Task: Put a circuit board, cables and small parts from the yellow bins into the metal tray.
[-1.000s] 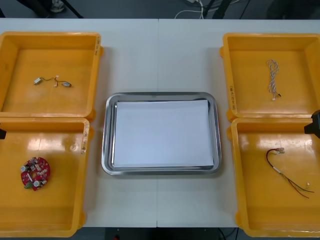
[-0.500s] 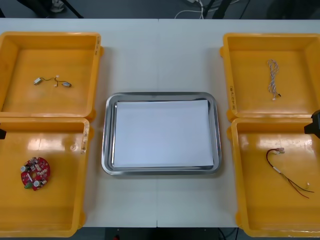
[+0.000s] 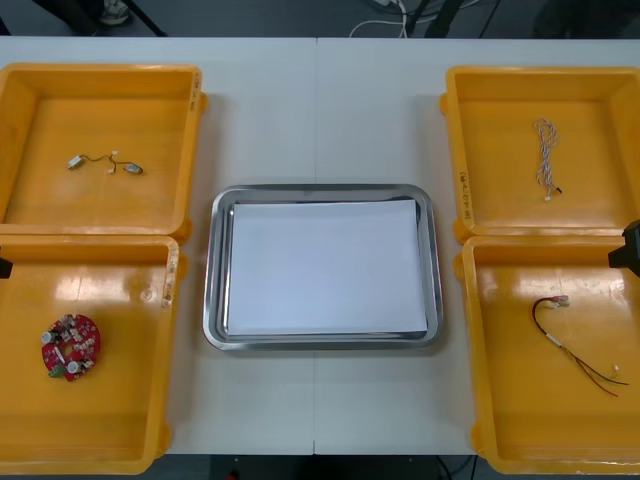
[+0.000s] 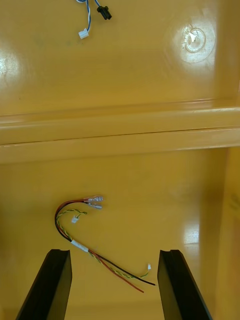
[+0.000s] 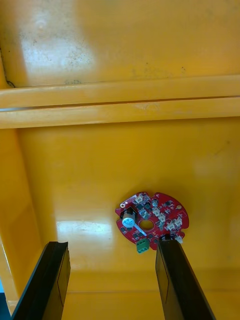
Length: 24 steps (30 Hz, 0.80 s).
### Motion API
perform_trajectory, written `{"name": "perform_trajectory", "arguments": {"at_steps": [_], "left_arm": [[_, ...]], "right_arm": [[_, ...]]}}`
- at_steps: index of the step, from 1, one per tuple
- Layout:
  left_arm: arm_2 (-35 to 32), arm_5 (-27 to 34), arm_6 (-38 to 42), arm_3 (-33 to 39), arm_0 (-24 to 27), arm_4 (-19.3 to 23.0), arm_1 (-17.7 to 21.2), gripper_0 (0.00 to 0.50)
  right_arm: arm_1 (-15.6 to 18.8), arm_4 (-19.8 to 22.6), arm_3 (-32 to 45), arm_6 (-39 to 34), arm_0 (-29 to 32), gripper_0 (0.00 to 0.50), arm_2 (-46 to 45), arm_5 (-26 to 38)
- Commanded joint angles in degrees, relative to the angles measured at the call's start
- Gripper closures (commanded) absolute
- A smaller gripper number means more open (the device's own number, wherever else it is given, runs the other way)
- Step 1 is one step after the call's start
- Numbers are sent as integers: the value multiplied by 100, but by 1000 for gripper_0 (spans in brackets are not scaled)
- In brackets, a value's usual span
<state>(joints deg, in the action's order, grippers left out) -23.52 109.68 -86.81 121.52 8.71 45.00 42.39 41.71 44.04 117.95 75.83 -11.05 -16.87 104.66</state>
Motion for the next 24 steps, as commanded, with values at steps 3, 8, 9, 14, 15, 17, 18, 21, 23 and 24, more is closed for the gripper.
{"name": "perform_trajectory", "arguments": {"at_steps": [3, 8, 9, 14, 15, 17, 18, 21, 23, 24], "left_arm": [[-180, 32, 42, 170, -89, -17, 15, 0], [-180, 32, 42, 170, -89, -17, 15, 0], [-180, 32, 42, 170, -89, -17, 15, 0], [-180, 32, 42, 170, -89, -17, 15, 0], [-180, 32, 42, 170, -89, -17, 15, 0], [-180, 32, 42, 170, -89, -17, 15, 0], [-180, 32, 42, 170, -89, -17, 15, 0], [-180, 32, 42, 170, -89, -17, 15, 0], [-180, 32, 42, 170, -89, -17, 15, 0], [-180, 32, 42, 170, -89, -17, 15, 0]], "right_arm": [[-31, -27, 53, 133, 32, 0, -106, 28], [-31, -27, 53, 133, 32, 0, -106, 28], [-31, -27, 53, 133, 32, 0, -106, 28], [-31, -27, 53, 133, 32, 0, -106, 28], [-31, -27, 53, 133, 32, 0, -106, 28], [-31, -27, 53, 133, 32, 0, -106, 28], [-31, -27, 53, 133, 32, 0, -106, 28], [-31, -27, 53, 133, 32, 0, -106, 28], [-31, -27, 53, 133, 32, 0, -106, 28], [-31, -27, 53, 133, 32, 0, -106, 28]]}}
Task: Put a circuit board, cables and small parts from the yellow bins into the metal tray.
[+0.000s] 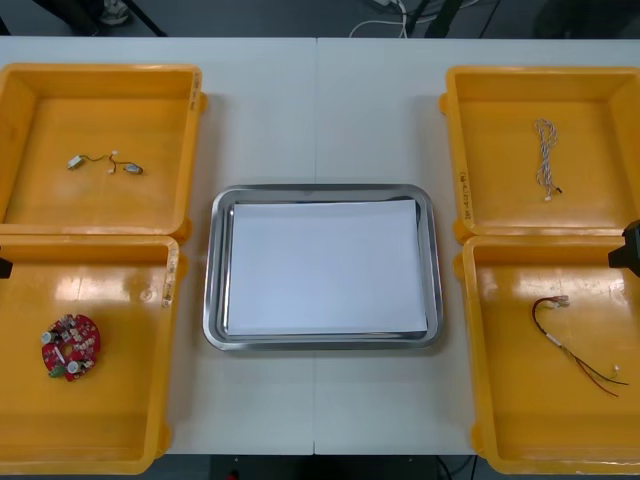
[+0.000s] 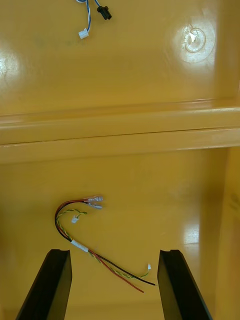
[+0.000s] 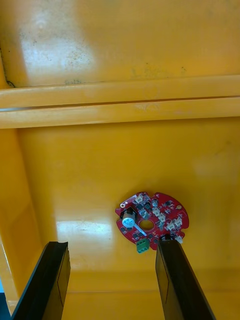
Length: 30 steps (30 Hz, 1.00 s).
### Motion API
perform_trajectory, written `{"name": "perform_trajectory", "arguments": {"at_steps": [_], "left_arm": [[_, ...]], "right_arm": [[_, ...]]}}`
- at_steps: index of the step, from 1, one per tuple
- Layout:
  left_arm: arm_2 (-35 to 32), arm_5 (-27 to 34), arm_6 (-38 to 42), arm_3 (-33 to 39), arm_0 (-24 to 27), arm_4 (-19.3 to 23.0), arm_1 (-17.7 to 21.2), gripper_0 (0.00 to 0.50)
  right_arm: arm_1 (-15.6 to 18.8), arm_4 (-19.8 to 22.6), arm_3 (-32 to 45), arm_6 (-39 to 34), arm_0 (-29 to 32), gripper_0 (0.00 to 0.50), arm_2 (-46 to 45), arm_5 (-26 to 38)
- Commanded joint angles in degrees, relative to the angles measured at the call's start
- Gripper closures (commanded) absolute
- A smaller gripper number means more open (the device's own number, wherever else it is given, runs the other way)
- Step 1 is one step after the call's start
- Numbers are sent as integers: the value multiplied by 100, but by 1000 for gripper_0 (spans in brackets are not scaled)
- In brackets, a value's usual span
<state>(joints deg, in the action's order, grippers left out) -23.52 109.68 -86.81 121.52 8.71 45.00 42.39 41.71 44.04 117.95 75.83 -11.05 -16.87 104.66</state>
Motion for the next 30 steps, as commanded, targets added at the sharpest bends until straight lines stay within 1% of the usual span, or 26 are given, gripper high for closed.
{"name": "perform_trajectory", "arguments": {"at_steps": [1, 4, 5, 7, 11, 15, 17, 19, 23, 30], "left_arm": [[-180, 32, 42, 170, -89, -17, 15, 0], [-180, 32, 42, 170, -89, -17, 15, 0], [-188, 32, 42, 100, -186, -17, -55, 0], [-188, 32, 33, 91, -160, -8, -64, 0], [-241, 32, 33, 91, -151, 62, 6, 0], [-232, 32, -11, 91, -151, 106, 41, 0], [-215, 32, -64, 91, -151, 150, 85, 0], [-215, 32, -108, 91, -151, 176, 112, 0], [-206, 32, -239, 91, -177, 255, 173, 0], [-241, 32, -907, 91, -441, 343, 296, 0]], "right_arm": [[-31, -27, 53, 133, 32, 0, -106, 28], [-31, -27, 53, 133, 32, 0, -106, 28], [-31, -27, 53, 133, 32, 0, -106, 28], [-31, -27, 53, 133, 32, 0, -106, 28], [-31, -27, 53, 133, 32, 0, -106, 28], [48, -106, 114, 125, -144, 0, -290, -130], [65, -176, 176, 133, -170, 0, -334, -156], [57, -158, 176, 116, -161, 0, -326, -165], [57, -167, 176, 142, -161, 0, -317, -174], [57, -106, 176, 239, 67, 0, -273, -332]]}}
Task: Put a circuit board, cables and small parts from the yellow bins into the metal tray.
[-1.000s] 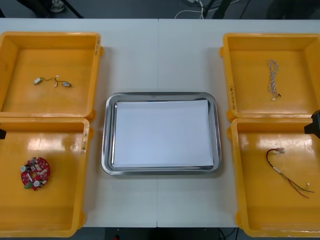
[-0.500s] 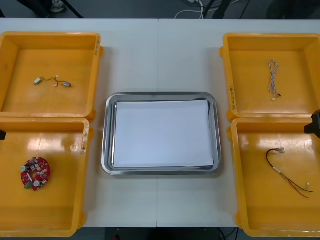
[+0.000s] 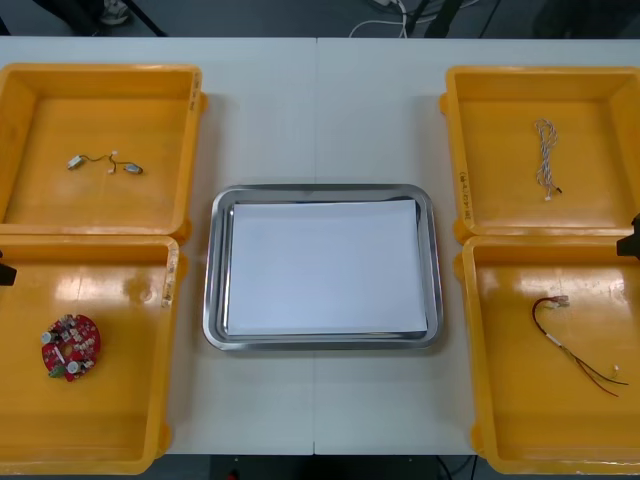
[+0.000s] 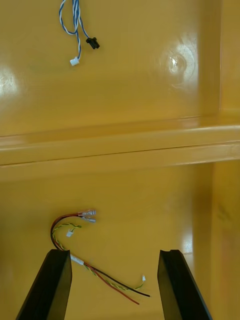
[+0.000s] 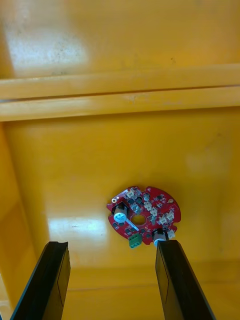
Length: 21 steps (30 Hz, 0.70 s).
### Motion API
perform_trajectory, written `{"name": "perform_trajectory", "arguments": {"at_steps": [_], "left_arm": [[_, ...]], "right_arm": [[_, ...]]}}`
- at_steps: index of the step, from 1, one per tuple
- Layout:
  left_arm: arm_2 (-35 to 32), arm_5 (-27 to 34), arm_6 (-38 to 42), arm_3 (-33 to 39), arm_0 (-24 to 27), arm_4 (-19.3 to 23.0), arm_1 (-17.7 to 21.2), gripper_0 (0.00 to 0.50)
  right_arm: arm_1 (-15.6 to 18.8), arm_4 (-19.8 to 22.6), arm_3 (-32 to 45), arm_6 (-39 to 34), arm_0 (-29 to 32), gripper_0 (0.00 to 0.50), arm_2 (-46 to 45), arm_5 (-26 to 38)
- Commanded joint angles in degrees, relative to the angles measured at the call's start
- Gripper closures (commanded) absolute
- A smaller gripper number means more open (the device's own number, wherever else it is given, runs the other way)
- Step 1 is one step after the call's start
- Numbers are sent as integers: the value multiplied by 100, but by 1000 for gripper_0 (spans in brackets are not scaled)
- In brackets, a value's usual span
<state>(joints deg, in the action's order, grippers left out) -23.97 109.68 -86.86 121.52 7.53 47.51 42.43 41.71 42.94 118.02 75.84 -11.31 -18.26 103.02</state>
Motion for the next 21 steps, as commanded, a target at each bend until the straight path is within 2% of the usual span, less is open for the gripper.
{"name": "perform_trajectory", "arguments": {"at_steps": [1, 9, 21], "left_arm": [[-205, 32, -1008, 92, -375, 101, 310, 0], [-284, 19, -1641, 180, -726, 206, 380, 0], [-257, -1054, -2590, 232, -1430, 426, 380, 0]], "right_arm": [[57, 30, 169, 256, 156, 0, -134, -221], [65, 197, 292, 326, 569, 0, -134, -458], [65, 470, 793, 396, 1448, 0, -134, -994]]}}
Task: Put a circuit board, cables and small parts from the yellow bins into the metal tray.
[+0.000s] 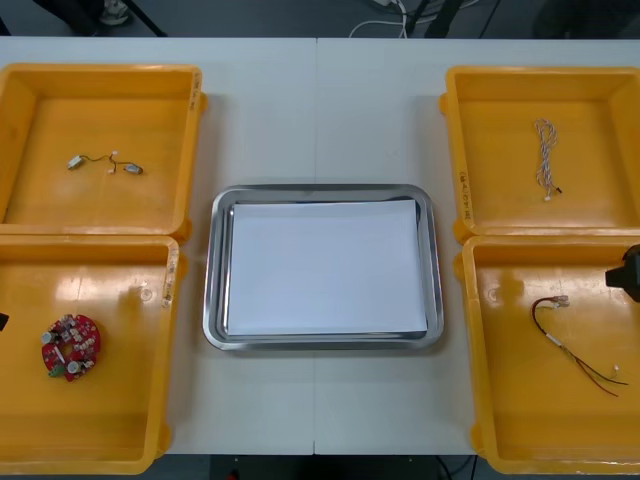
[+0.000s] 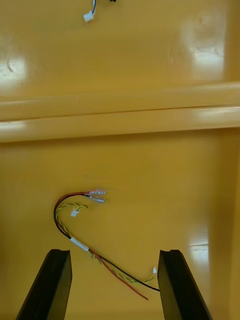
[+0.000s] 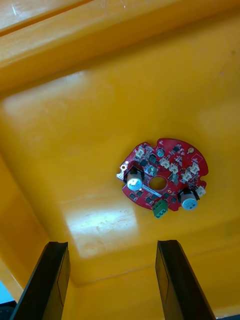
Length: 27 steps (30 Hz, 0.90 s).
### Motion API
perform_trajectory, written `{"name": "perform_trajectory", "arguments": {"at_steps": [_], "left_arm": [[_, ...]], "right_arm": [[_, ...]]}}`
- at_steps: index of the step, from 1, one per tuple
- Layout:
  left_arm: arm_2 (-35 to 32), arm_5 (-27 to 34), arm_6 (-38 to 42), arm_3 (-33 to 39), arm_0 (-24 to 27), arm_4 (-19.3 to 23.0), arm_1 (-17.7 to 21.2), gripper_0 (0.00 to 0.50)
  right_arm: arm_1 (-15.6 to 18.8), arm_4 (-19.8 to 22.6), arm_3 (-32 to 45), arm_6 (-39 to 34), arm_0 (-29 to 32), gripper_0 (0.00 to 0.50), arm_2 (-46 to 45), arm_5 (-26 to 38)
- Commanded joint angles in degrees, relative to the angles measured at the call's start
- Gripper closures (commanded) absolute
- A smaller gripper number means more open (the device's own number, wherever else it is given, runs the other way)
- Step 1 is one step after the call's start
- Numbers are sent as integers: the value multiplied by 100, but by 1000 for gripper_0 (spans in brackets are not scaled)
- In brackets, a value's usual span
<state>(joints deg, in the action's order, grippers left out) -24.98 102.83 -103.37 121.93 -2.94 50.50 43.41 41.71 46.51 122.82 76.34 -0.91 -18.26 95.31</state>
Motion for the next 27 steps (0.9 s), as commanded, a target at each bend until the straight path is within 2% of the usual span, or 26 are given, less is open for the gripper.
{"name": "perform_trajectory", "arguments": {"at_steps": [1, 9, 17, 22, 27], "left_arm": [[-147, -440, -983, 191, -418, 136, 282, 0], [99, -1090, -1387, 191, -804, 250, 273, 0], [345, -1556, -1572, 226, -1085, 276, 282, 0], [520, -1811, -1739, 235, -1244, 232, 273, 0], [573, -1899, -2108, 226, -1393, 206, 273, 0]], "right_arm": [[65, 121, 331, 346, 461, 0, -134, -259], [74, 235, 524, 452, 1093, 0, -134, -821], [74, 288, 594, 592, 1401, 0, -126, -865], [74, 314, 603, 680, 1691, 0, -82, -1129], [74, 279, 612, 794, 1682, 0, 112, -1173]]}}
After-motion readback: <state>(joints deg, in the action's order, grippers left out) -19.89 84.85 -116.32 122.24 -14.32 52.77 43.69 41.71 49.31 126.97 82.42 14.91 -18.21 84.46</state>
